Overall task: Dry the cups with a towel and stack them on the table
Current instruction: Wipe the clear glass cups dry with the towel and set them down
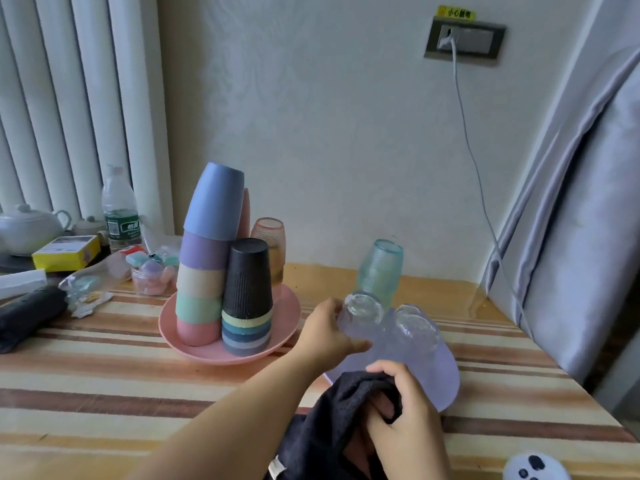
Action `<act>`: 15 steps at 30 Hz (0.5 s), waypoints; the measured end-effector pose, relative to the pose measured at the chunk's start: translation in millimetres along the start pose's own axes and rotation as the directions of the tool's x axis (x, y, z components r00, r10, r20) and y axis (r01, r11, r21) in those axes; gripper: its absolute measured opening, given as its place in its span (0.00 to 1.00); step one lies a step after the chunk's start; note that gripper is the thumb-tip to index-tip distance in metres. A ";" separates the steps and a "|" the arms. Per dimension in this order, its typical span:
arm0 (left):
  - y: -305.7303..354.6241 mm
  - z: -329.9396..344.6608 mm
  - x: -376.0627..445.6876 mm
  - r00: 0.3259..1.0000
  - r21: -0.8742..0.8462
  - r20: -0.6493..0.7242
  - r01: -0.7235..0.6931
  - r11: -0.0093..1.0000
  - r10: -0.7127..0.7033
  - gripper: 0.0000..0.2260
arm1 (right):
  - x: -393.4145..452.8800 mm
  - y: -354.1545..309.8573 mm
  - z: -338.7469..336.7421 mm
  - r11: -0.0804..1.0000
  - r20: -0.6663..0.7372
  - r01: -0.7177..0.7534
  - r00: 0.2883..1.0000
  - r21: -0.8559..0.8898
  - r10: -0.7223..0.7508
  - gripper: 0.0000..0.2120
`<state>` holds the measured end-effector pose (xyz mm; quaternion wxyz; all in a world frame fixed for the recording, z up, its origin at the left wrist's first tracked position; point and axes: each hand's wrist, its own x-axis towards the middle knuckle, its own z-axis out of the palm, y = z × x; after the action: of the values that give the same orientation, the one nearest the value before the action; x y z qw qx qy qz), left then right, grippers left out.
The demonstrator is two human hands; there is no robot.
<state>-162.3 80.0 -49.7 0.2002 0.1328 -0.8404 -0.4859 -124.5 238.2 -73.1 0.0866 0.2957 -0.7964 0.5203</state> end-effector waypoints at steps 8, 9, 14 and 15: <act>5.6 -75.3 -37.9 0.984 -0.296 -0.175 -0.086 0.951 0.035 0.30 | 10.3 -26.0 12.9 0.986 -0.009 0.053 0.999 0.156 -0.053 0.25; 3.9 -90.4 -47.6 0.979 -0.326 -0.203 -0.102 0.940 0.036 0.30 | 15.5 -35.1 17.9 0.970 -0.026 0.064 0.998 0.236 -0.059 0.19; -17.3 -140.4 -96.7 0.980 -0.484 -0.190 -0.047 0.874 -0.053 0.20 | 55.6 -94.9 49.7 0.911 -0.098 0.058 0.995 0.409 -0.019 0.07; -23.7 -143.5 -103.1 0.980 -0.513 -0.186 -0.038 0.858 -0.067 0.20 | 62.2 -99.5 55.7 0.917 -0.070 -0.015 0.996 0.399 0.047 0.07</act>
<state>-3.6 1.8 -27.4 0.3070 0.1285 -0.6552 -0.6783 -109.6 137.3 7.3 0.0476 0.2737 -0.6747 0.6839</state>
